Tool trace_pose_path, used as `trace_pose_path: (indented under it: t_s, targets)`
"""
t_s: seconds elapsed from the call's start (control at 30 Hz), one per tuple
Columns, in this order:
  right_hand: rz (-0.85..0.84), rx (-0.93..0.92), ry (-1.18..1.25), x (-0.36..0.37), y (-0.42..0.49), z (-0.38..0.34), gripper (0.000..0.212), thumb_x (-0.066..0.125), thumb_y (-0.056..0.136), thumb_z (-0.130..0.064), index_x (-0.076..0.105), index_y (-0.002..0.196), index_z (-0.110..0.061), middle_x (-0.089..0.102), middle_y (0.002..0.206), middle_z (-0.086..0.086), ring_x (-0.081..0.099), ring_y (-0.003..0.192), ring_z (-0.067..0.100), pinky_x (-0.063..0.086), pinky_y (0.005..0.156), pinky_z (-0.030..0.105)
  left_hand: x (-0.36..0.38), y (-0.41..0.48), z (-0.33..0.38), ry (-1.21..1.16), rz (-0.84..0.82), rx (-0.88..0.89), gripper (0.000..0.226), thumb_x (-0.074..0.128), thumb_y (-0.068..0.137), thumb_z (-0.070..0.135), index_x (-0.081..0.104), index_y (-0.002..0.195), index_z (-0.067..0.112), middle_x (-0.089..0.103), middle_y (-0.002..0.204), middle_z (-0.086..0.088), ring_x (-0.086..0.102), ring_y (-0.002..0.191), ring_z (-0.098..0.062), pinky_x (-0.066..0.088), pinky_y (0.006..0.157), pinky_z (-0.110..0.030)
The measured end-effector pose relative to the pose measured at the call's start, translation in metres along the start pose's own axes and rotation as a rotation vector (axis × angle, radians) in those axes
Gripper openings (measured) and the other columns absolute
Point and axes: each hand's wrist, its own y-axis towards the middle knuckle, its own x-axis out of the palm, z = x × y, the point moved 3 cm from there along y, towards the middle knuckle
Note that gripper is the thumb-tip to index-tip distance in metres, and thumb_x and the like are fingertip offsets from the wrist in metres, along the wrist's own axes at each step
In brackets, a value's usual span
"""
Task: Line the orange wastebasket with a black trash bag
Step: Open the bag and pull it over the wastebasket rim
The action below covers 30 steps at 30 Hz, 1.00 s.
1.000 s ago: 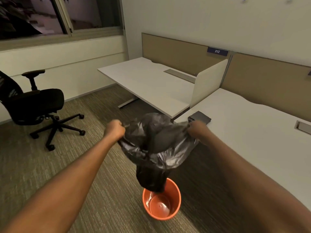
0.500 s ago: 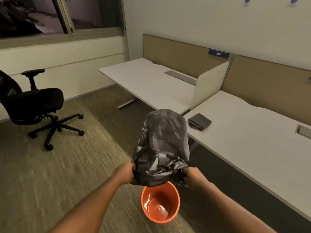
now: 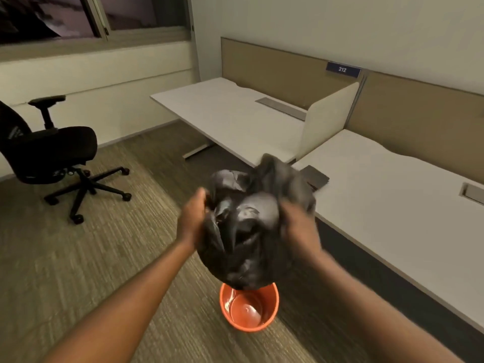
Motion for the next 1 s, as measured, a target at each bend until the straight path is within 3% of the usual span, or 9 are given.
trace_pose_path:
  t_s: [0.07, 0.1, 0.2, 0.3, 0.47, 0.57, 0.63, 0.83, 1.0]
  targets:
    - [-0.509, 0.078, -0.324, 0.063, -0.064, 0.046, 0.027, 0.047, 0.092, -0.024, 0.068, 0.11, -0.025, 0.071, 0.116, 0.008, 0.067, 0.109, 0.029, 0.053, 0.087, 0.037, 0.029, -0.056, -0.066, 0.182, -0.367, -0.227, 0.014, 0.055, 0.098, 0.031, 0.066, 0.104, 0.023, 0.074, 0.11, -0.007, 0.069, 0.098, -0.027, 0.054, 0.083, -0.037]
    - [-0.592, 0.155, -0.37, 0.078, -0.088, 0.067, 0.027, 0.048, 0.09, -0.022, 0.069, 0.107, -0.025, 0.073, 0.113, 0.007, 0.068, 0.108, 0.029, 0.053, 0.085, 0.036, 0.033, -0.082, -0.093, 0.291, -0.471, -0.313, 0.012, 0.054, 0.098, 0.028, 0.064, 0.096, 0.023, 0.074, 0.108, -0.01, 0.068, 0.097, -0.029, 0.054, 0.084, -0.036]
    - [-0.426, 0.379, -0.163, 0.073, -0.093, 0.098, 0.035, 0.048, 0.089, -0.012, 0.075, 0.104, -0.027, 0.075, 0.108, 0.002, 0.07, 0.098, 0.02, 0.051, 0.079, 0.027, 0.022, -0.094, -0.128, 0.373, -0.389, -0.47, 0.009, 0.053, 0.093, 0.013, 0.061, 0.091, 0.016, 0.069, 0.094, -0.009, 0.067, 0.094, -0.032, 0.053, 0.079, -0.037]
    - [-0.23, 0.546, 0.131, 0.044, -0.053, 0.097, 0.038, 0.046, 0.095, -0.007, 0.076, 0.099, -0.03, 0.072, 0.105, -0.001, 0.067, 0.078, 0.011, 0.052, 0.06, 0.021, 0.014, -0.057, -0.111, 0.18, -0.185, -0.523, 0.013, 0.053, 0.094, 0.006, 0.064, 0.096, 0.012, 0.069, 0.097, -0.012, 0.065, 0.095, -0.032, 0.053, 0.082, -0.039]
    - [0.127, 0.489, 0.347, 0.007, -0.02, 0.069, 0.031, 0.047, 0.096, -0.017, 0.071, 0.097, -0.037, 0.069, 0.095, -0.017, 0.063, 0.09, 0.002, 0.044, 0.069, 0.016, 0.014, -0.02, -0.07, -0.074, 0.06, -0.488, 0.022, 0.049, 0.095, 0.003, 0.065, 0.104, 0.015, 0.067, 0.101, -0.009, 0.066, 0.096, -0.03, 0.057, 0.087, -0.045]
    - [-0.233, 0.527, 0.239, 0.043, -0.055, 0.076, 0.034, 0.045, 0.091, -0.005, 0.071, 0.091, -0.027, 0.073, 0.08, -0.005, 0.07, 0.07, 0.011, 0.061, 0.064, 0.038, 0.036, -0.048, -0.084, 0.239, -0.343, -0.445, 0.018, 0.051, 0.095, 0.007, 0.067, 0.102, 0.007, 0.071, 0.103, -0.019, 0.066, 0.098, -0.035, 0.053, 0.084, -0.039]
    - [-0.403, 0.603, 0.189, 0.061, -0.077, 0.091, 0.038, 0.042, 0.09, 0.001, 0.072, 0.091, -0.022, 0.075, 0.081, 0.01, 0.072, 0.067, 0.024, 0.062, 0.062, 0.041, 0.04, -0.066, -0.099, 0.341, -0.47, -0.485, 0.017, 0.053, 0.091, 0.004, 0.069, 0.096, 0.003, 0.072, 0.104, -0.023, 0.067, 0.099, -0.037, 0.053, 0.082, -0.038]
    - [-0.14, 0.872, 0.649, 0.05, -0.074, 0.13, 0.028, 0.052, 0.097, -0.003, 0.075, 0.096, -0.018, 0.075, 0.098, 0.012, 0.071, 0.078, 0.021, 0.058, 0.059, 0.03, 0.026, -0.052, -0.116, -0.136, -0.073, -0.856, 0.022, 0.046, 0.097, 0.002, 0.065, 0.105, 0.006, 0.068, 0.114, -0.023, 0.064, 0.091, -0.035, 0.055, 0.07, -0.041]
    - [0.024, 1.012, 0.863, 0.049, -0.073, 0.145, 0.029, 0.048, 0.095, 0.002, 0.073, 0.098, -0.012, 0.073, 0.093, 0.013, 0.069, 0.076, 0.021, 0.058, 0.062, 0.032, 0.041, -0.053, -0.118, -0.471, 0.002, -1.047, 0.024, 0.041, 0.101, 0.002, 0.065, 0.104, 0.004, 0.066, 0.119, -0.024, 0.064, 0.11, -0.041, 0.054, 0.082, -0.049]
